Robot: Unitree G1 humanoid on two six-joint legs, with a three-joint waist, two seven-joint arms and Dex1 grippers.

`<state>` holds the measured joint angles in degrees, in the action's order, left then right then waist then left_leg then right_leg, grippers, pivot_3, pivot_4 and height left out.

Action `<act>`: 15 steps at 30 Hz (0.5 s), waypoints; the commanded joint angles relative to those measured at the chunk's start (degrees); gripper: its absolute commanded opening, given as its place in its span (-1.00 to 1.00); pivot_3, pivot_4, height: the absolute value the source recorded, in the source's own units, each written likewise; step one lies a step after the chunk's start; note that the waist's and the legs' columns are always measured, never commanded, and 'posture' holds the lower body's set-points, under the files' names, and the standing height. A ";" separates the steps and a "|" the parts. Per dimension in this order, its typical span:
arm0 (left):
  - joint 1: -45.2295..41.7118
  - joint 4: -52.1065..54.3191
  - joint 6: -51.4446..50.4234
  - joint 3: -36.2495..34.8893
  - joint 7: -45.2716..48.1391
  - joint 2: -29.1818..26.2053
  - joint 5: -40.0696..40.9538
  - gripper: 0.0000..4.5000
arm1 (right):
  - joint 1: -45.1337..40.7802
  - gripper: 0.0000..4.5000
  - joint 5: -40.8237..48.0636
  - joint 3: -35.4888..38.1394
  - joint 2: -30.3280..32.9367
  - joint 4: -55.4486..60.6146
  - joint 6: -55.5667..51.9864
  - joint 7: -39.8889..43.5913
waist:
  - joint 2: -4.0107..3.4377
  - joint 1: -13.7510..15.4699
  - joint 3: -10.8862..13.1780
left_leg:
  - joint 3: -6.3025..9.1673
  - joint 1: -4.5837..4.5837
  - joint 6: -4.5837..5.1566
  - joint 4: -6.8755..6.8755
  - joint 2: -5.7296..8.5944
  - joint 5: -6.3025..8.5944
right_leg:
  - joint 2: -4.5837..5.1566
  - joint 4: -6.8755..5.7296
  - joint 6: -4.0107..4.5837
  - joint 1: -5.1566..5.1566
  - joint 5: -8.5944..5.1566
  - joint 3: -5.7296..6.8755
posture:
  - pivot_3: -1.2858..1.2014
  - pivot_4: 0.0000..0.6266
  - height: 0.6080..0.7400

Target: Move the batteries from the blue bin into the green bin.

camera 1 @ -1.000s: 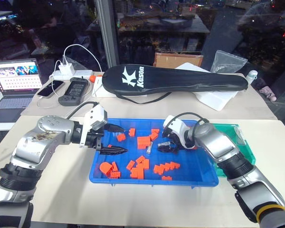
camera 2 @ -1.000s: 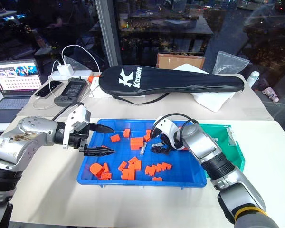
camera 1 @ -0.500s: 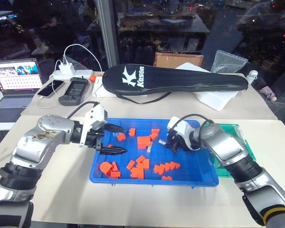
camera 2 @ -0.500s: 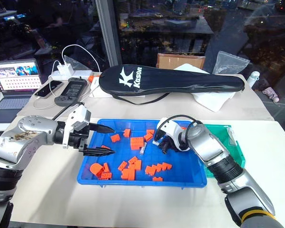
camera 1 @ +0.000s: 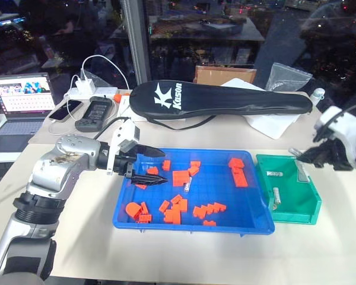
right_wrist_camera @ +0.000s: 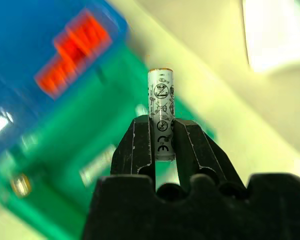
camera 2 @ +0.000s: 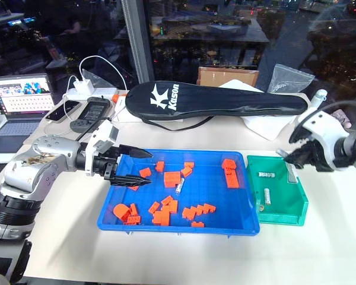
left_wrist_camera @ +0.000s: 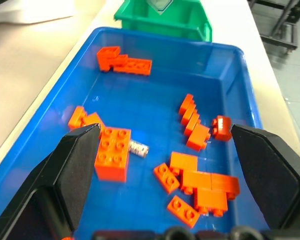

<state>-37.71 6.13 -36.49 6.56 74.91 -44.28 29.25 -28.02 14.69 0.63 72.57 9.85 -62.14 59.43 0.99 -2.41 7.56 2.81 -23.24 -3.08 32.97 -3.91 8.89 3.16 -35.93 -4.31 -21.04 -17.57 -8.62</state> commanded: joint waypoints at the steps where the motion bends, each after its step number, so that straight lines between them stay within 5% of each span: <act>1: -0.78 0.67 1.09 -0.24 0.84 -0.59 -0.24 1.00 | 2.06 -0.89 0.18 0.84 -0.92 3.38 -0.06 -2.37 | -0.01 -0.29 0.01 | 0.00 0.00 0.00 0.00 0.00 0.00 | 0.00 -0.03 0.00 0.00 0.00 0.00 | 0.03 -0.52 1.00; 3: -0.24 1.17 1.00 -0.30 1.38 -1.48 -0.26 1.00 | 0.98 -0.89 0.26 0.91 -2.55 3.38 -1.02 -4.12 | -0.04 -0.41 0.00 | 0.00 0.00 0.00 0.01 0.00 0.00 | -0.01 -0.05 0.00 -0.01 0.00 -0.01 | 0.03 -0.52 1.00; 4: -0.06 1.10 1.05 -0.45 1.49 -1.98 -0.43 1.00 | 0.35 -0.66 0.13 0.82 -2.87 3.17 -1.33 -4.73 | -0.04 -0.42 0.01 | 0.00 0.00 0.00 0.02 0.00 0.00 | 0.00 -0.05 -0.01 -0.01 0.00 -0.01 | 0.03 -0.52 1.00; 5: 0.07 0.97 1.17 -0.59 1.53 -2.37 -0.62 1.00 | 0.05 -0.66 -0.10 0.62 -2.82 3.06 -1.22 -5.02 | -0.06 -0.37 0.02 | 0.00 -0.01 0.00 0.02 0.00 0.00 | 0.00 -0.05 -0.01 -0.01 0.00 -0.01 | 0.03 -0.52 1.00; 6: 0.20 0.68 1.41 -0.84 1.63 -2.90 -0.84 1.00 | -0.22 -0.40 -0.37 0.17 -2.49 2.99 -0.94 -5.05 | -0.08 -0.25 0.03 | 0.00 -0.01 0.00 0.02 0.01 0.00 | 0.00 -0.05 -0.01 -0.02 0.00 -0.01 | 0.03 -0.52 1.00; 12: 0.92 -0.68 1.91 -2.76 1.85 -5.82 -1.14 1.00 | -7.43 0.47 -0.73 -3.92 -2.52 3.73 -0.21 -4.58 | -0.10 -0.04 0.04 | 0.00 -0.05 0.00 0.03 0.02 0.00 | 0.02 0.01 -0.01 -0.02 -0.01 0.01 | 0.03 -0.52 1.00; 15: 2.23 -1.35 2.52 -4.75 2.16 -8.51 -1.35 1.00 | -17.18 0.47 -0.34 -8.07 -9.11 3.49 1.87 -4.76 | -0.15 -1.13 0.08 | -0.01 0.00 0.00 0.00 -0.01 0.00 | 0.00 -0.02 0.01 -0.12 0.01 -0.02 | 0.03 -0.52 1.00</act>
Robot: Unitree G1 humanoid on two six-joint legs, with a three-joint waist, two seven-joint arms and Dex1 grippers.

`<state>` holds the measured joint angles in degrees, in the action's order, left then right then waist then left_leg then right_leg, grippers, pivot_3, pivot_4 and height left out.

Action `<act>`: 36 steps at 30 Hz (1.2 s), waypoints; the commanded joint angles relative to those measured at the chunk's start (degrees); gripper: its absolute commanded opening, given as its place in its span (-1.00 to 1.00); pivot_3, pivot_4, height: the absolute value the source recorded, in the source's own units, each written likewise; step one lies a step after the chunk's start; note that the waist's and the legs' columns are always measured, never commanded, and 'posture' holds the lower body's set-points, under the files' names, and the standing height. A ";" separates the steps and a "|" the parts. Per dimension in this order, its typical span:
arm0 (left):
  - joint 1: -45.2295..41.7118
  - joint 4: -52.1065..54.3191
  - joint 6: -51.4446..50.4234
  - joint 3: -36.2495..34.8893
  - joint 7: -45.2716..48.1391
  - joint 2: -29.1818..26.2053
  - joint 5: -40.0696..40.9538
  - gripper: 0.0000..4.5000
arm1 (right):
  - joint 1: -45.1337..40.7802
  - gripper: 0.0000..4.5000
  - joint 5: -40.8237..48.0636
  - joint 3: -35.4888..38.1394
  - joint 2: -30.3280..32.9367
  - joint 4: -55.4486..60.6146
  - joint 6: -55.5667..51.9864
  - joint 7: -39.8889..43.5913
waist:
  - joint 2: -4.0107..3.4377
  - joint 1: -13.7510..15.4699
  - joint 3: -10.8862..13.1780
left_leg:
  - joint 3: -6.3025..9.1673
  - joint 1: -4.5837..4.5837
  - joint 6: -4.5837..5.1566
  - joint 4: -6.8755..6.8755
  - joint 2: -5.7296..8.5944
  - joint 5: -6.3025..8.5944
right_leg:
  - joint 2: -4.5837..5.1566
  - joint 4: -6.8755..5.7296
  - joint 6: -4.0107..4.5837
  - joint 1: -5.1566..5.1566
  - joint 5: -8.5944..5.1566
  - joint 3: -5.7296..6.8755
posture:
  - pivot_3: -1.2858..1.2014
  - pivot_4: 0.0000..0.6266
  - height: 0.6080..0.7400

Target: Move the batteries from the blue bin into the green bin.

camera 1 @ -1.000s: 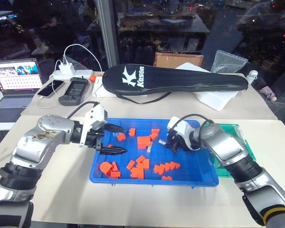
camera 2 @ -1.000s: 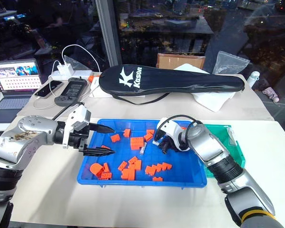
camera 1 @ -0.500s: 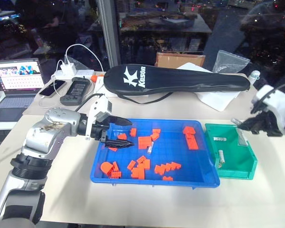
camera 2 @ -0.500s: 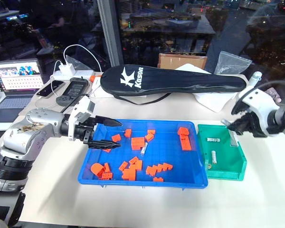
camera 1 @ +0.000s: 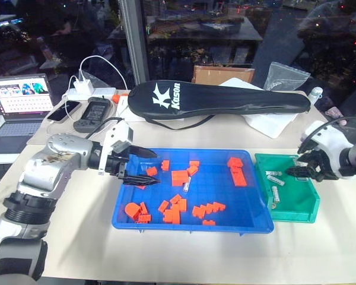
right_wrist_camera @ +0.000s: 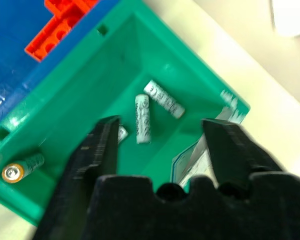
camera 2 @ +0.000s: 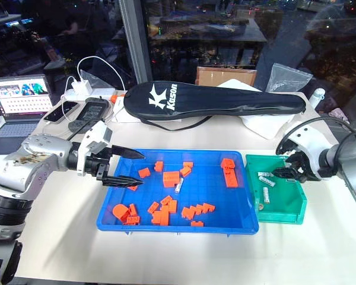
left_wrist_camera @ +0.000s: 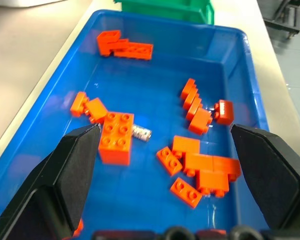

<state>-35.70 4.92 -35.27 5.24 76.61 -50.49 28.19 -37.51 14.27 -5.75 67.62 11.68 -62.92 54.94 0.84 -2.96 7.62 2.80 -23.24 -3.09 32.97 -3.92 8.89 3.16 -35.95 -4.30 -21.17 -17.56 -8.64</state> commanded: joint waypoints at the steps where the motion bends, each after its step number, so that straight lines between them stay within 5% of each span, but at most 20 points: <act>1: 0.55 -0.03 1.18 -3.84 0.41 -2.81 -0.02 1.00 | -9.97 0.47 0.29 -2.43 -6.99 1.28 3.03 -0.85 | 0.00 -0.85 0.02 | 0.02 0.02 0.00 -0.06 -0.01 0.00 | -0.03 -0.03 0.03 0.00 0.02 -0.01 | 0.03 -0.52 1.00; 6: 3.51 1.64 0.81 -6.20 -0.69 -5.21 -0.02 1.00 | -11.25 0.47 1.62 -7.26 -28.35 1.38 15.82 -4.42 | 0.11 -1.27 -0.02 | 0.11 0.06 0.02 -0.13 -0.03 0.00 | -0.10 -0.10 0.06 0.05 -0.01 0.02 | 0.03 -0.52 1.00; 13: 8.47 6.57 -0.97 -9.03 -2.14 -8.27 0.89 1.00 | -10.34 0.47 0.12 -16.88 -39.75 -5.56 19.09 -1.40 | 0.12 0.86 0.05 | 0.19 -0.18 0.01 -0.02 0.02 -0.01 | -0.07 -0.13 0.41 0.00 0.20 0.32 | 0.03 -0.52 1.00; 36: 15.35 14.12 -6.54 -13.62 -6.56 -10.25 5.56 1.00 | -12.32 0.47 -10.59 -24.03 -45.20 -24.67 29.88 3.90 | 0.13 0.44 0.04 | 0.19 -0.02 -0.01 -0.04 -0.04 -0.04 | -0.12 -0.22 0.40 0.01 0.18 0.45 | 0.03 -0.52 1.00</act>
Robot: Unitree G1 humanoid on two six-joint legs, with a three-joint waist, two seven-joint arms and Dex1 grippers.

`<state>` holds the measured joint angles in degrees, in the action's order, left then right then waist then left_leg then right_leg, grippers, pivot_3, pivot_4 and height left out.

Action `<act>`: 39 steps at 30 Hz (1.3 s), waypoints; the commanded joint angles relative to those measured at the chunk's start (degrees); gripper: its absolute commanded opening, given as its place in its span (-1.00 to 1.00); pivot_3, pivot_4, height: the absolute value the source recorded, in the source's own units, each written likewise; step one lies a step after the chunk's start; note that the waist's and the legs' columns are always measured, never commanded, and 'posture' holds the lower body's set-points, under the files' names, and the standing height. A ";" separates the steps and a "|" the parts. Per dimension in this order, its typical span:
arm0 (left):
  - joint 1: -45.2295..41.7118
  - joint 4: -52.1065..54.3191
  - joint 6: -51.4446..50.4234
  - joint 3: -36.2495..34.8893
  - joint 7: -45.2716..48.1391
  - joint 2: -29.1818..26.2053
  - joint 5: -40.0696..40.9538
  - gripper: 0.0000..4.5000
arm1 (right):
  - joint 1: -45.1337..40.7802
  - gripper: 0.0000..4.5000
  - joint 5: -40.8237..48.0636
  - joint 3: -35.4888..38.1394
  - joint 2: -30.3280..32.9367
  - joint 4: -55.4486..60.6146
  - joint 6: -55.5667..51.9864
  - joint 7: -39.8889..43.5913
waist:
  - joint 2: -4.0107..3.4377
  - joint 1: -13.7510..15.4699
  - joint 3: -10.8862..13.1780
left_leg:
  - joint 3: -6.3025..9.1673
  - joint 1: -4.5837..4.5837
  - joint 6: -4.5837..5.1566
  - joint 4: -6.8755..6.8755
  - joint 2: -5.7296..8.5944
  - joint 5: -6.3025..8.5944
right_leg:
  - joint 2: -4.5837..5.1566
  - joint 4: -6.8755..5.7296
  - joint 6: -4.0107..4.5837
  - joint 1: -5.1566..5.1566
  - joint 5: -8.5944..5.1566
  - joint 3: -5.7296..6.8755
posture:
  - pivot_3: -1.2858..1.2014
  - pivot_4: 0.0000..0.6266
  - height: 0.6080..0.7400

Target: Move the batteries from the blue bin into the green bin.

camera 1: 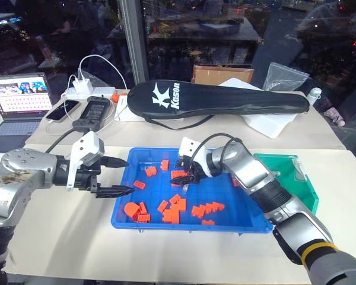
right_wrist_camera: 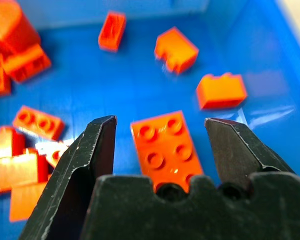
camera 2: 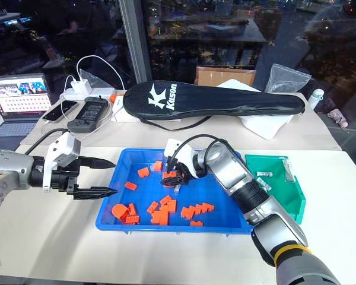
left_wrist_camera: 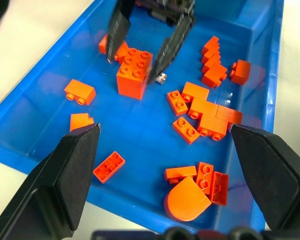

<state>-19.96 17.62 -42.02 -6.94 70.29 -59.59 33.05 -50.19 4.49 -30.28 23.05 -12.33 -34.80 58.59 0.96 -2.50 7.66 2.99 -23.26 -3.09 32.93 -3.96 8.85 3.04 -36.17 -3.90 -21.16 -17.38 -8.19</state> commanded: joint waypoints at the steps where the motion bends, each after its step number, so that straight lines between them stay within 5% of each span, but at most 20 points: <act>1: -0.52 1.33 0.19 -1.29 -0.24 -1.08 0.76 1.00 | 0.42 0.47 -1.80 0.27 -1.12 -2.46 2.43 -0.75 | 0.00 -0.05 0.00 | 0.00 0.01 0.00 0.00 0.00 0.00 | 0.00 0.00 0.00 0.00 0.00 0.00 | 0.03 -0.52 1.00; 5: -1.29 1.10 0.28 -0.53 -0.05 -0.73 0.83 1.00 | -0.22 0.16 -1.45 3.34 -2.71 -4.52 3.58 -2.07 | 0.00 -0.13 0.00 | 0.00 0.02 0.00 -0.01 0.00 0.00 | 0.00 0.00 0.00 0.01 0.00 0.00 | 0.03 -0.52 1.00; 8: -2.22 0.66 0.45 0.33 0.22 -0.47 0.73 1.00 | 0.08 -0.31 -0.93 5.04 -2.03 -3.85 3.25 -1.60 | 0.00 -0.10 0.00 | 0.00 0.00 0.00 -0.01 0.00 0.00 | 0.00 -0.01 0.04 -0.01 0.02 0.00 | 0.03 -0.52 1.00; 24: -10.01 -5.93 4.96 7.45 2.94 2.91 -2.58 1.00 | 8.43 -0.34 1.66 16.29 14.28 9.59 -9.98 -2.39 | 0.01 0.06 0.00 | 0.00 0.00 0.00 -0.01 0.01 0.00 | 0.00 0.06 -0.02 0.03 -0.02 0.02 | 0.03 -0.52 1.00; 26: -10.72 -6.53 5.07 8.04 3.17 3.38 -2.84 1.00 | 8.36 0.11 1.15 16.31 14.81 10.02 -10.97 -3.66 | 0.01 -0.20 0.00 | 0.00 0.00 0.01 -0.01 0.01 0.00 | 0.00 0.06 -0.02 0.03 -0.01 -0.01 | 0.03 -0.52 1.00; 32: -10.95 -6.66 4.94 8.04 3.47 3.33 -2.91 1.00 | 5.50 0.95 3.18 15.24 11.86 13.47 -11.65 -3.71 | 0.01 -0.34 0.00 | 0.00 0.00 0.01 0.00 0.01 0.00 | -0.01 0.06 -0.03 0.02 -0.01 -0.02 | 0.03 -0.52 1.00; 39: -10.36 -6.08 4.49 7.34 3.41 2.63 -2.71 1.00 | 5.27 0.98 3.47 8.28 6.92 16.31 -11.81 -1.70 | 0.01 0.14 0.00 | 0.01 -0.03 0.01 0.01 0.01 0.00 | 0.00 0.06 -0.07 0.05 -0.04 0.00 | 0.03 -0.52 1.00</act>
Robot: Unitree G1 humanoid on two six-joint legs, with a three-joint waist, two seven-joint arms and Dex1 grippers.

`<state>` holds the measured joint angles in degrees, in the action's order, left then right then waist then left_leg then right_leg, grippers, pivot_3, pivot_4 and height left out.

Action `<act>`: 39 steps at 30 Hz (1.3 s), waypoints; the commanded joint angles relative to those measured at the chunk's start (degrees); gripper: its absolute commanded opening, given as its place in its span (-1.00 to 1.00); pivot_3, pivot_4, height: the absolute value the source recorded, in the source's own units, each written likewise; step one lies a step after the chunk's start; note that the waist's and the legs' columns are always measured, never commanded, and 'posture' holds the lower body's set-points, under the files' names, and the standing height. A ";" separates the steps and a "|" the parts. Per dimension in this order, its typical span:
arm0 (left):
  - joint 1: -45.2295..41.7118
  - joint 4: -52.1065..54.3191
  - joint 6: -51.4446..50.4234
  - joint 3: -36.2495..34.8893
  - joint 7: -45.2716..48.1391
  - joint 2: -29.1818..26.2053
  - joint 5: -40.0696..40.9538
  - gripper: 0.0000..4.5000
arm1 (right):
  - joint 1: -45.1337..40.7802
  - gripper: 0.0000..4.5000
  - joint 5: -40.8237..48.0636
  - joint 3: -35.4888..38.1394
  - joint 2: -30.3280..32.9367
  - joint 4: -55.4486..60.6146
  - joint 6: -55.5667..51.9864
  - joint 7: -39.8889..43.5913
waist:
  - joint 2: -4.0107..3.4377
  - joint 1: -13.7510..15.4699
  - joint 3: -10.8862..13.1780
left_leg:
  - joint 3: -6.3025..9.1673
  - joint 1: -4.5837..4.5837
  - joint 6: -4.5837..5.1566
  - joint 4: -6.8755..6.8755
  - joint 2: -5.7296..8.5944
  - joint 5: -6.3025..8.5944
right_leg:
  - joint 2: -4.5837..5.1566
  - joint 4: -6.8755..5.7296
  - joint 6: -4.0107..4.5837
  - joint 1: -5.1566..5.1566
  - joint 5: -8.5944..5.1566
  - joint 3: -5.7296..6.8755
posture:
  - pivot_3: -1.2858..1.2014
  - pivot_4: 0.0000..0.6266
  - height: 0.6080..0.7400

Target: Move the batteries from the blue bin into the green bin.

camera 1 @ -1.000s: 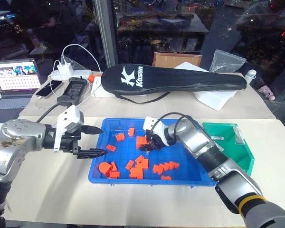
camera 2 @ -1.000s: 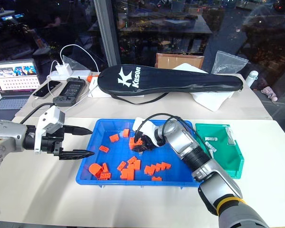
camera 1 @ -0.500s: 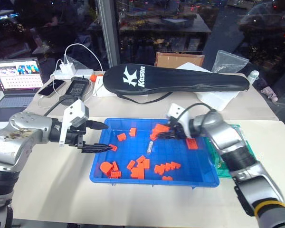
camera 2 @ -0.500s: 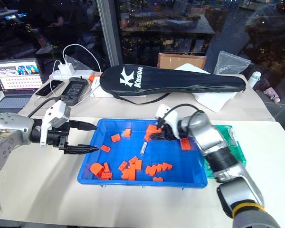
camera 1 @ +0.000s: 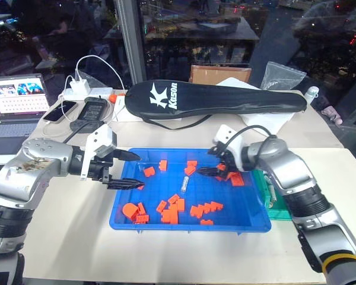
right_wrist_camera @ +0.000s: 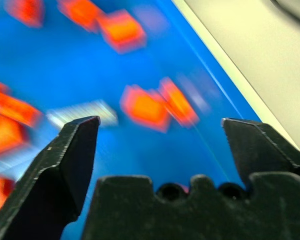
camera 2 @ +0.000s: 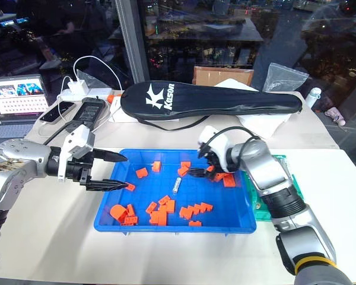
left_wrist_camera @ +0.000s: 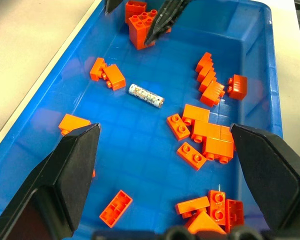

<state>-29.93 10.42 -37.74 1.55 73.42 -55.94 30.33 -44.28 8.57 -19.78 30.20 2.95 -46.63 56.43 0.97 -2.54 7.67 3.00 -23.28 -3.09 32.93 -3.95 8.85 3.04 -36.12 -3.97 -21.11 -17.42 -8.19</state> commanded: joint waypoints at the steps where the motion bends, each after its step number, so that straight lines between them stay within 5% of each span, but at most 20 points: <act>1: -0.16 1.52 -0.04 -1.33 0.06 -1.09 0.16 1.00 | -0.64 0.98 -1.30 -3.37 -1.58 -0.09 0.15 -0.61 | 0.00 0.34 0.00 | 0.01 -0.01 0.00 0.02 0.00 0.00 | 0.00 0.01 0.00 0.01 0.00 0.01 | 0.03 -0.52 1.00; 17: 0.87 3.31 -1.09 -2.04 -0.37 -2.40 0.55 1.00 | 1.67 0.98 -5.11 -6.80 -5.80 -7.56 3.28 -4.45 | 0.01 0.08 -0.01 | 0.00 0.02 0.00 0.01 0.00 0.00 | -0.01 -0.02 0.01 0.00 0.01 0.01 | 0.03 -0.52 1.00; 23: 0.15 2.56 -0.49 -1.17 0.04 -2.01 -0.01 1.00 | 2.40 0.11 -4.97 -5.33 -4.72 -5.14 2.33 -4.27 | 0.01 0.07 -0.01 | 0.01 0.02 0.00 0.01 -0.01 0.00 | -0.01 -0.02 0.01 0.00 0.01 0.01 | 0.03 -0.52 1.00; 26: -0.54 1.96 -0.15 -0.53 0.35 -1.59 -0.29 1.00 | 2.15 0.11 -4.41 -4.36 -2.78 -2.22 1.72 -3.40 | 0.01 0.12 -0.01 | 0.01 0.01 0.00 0.00 0.00 0.00 | -0.01 -0.02 0.01 -0.02 0.01 0.01 | 0.03 -0.52 1.00; 31: -2.30 0.35 0.59 0.87 1.39 -0.45 -0.93 1.00 | 1.06 0.11 1.88 2.93 3.07 8.15 -6.26 -0.03 | 0.00 0.33 0.00 | 0.01 -0.02 0.00 0.01 0.00 0.00 | 0.00 -0.01 0.00 -0.02 0.00 0.01 | 0.03 -0.52 1.00; 39: -7.24 -3.14 -0.25 2.12 2.38 4.30 0.18 1.00 | 1.96 0.11 2.21 11.39 27.49 11.22 -8.54 4.98 | 0.01 1.34 0.01 | -0.04 -0.03 0.00 0.06 0.02 0.00 | 0.03 0.12 -0.12 0.00 -0.08 0.00 | 0.03 -0.52 1.00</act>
<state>-35.76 7.60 -38.82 3.74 75.09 -52.16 29.65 -42.09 10.37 -11.57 54.26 13.18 -55.53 59.80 0.98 -1.20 7.67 2.97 -23.30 -3.09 32.96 -3.93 8.85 3.07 -36.00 -4.11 -21.12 -17.50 -8.20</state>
